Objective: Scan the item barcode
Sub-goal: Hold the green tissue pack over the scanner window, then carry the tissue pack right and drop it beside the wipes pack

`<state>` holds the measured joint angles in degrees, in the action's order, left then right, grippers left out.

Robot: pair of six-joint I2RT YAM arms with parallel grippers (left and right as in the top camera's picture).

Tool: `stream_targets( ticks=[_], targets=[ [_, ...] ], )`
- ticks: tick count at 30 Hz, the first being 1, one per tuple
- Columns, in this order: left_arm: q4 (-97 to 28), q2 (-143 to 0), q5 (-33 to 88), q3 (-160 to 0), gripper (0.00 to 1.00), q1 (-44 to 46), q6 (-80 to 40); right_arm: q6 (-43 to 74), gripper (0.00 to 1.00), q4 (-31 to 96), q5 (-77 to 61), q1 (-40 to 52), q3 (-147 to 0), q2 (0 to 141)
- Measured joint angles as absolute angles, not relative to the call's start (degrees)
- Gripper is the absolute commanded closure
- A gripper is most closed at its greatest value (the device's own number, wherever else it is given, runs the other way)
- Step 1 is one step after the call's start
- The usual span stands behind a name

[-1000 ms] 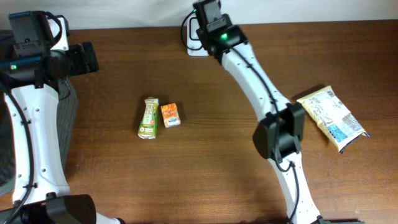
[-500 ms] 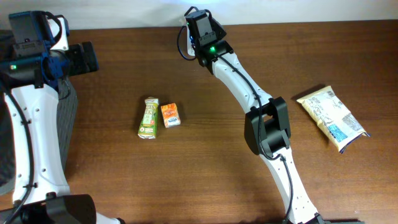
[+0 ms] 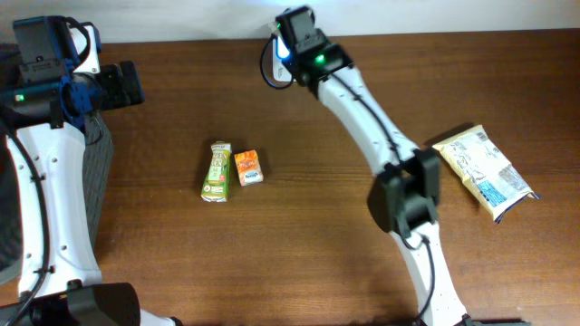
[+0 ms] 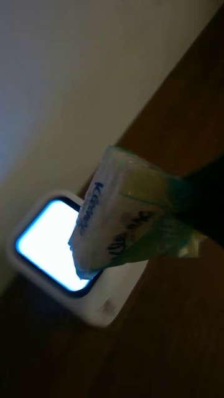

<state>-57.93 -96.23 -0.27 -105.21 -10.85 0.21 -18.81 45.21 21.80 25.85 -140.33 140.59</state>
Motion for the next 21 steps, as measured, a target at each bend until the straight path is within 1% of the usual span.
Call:
stream_targets(
  ticks=[3,4,5,6,8,10,12,13,16,18,19,20,21],
  targets=[
    [-58.0,-96.2,-0.3,-105.2,0.01,-10.9,0.2,-8.4,0.96,62.7,11.4,24.3,-141.0,127.4],
    [-58.0,-96.2,-0.3,-105.2,0.01,-10.9,0.2,-5.7,0.96,73.6,8.1,22.5,-141.3,122.5],
    [-58.1,-96.2,-0.3,-105.2,0.01,-10.9,0.2,-4.6,0.96,78.3,6.7,21.1,-141.8,120.9],
    [-58.0,-96.2,-0.3,-105.2,0.01,-10.9,0.2,-3.6,0.96,86.1,5.6,18.4,-141.9,119.3],
    [-58.0,-96.2,-0.3,-105.2,0.01,-10.9,0.2,-1.3,0.96,94.3,4.1,10.9,-140.1,120.2],
    [-58.0,-96.2,-0.3,-105.2,0.01,-10.9,0.2,0.4,0.96,94.4,3.1,4.3,-134.8,121.3],
    [-57.9,-96.2,-0.3,-105.2,0.01,-10.9,0.2,1.3,0.96,87.9,-0.1,-3.4,-123.5,121.9],
    [-58.1,-96.2,-0.3,-105.2,0.01,-10.9,0.2,1.5,0.96,82.1,-3.2,-7.2,-115.3,122.1],
    [-57.9,-96.2,-0.3,-105.2,0.01,-10.9,0.2,1.6,0.96,75.5,-9.3,-13.4,-101.7,123.2],
    [-57.9,-96.2,-0.3,-105.2,0.01,-10.9,0.2,1.6,0.96,74.2,-10.9,-14.8,-98.8,123.2],
    [-57.9,-96.2,-0.3,-105.2,0.01,-10.9,0.2,1.5,0.76,74.0,-11.6,-15.1,-98.3,123.2],
    [-57.9,-96.2,-0.3,-105.2,0.01,-10.9,0.2,1.6,0.48,73.9,-11.8,-15.2,-98.3,123.2],
    [-57.9,-96.2,-0.3,-105.2,0.01,-10.9,0.2,1.6,0.38,73.6,-12.3,-15.2,-98.2,123.2]
  ],
)
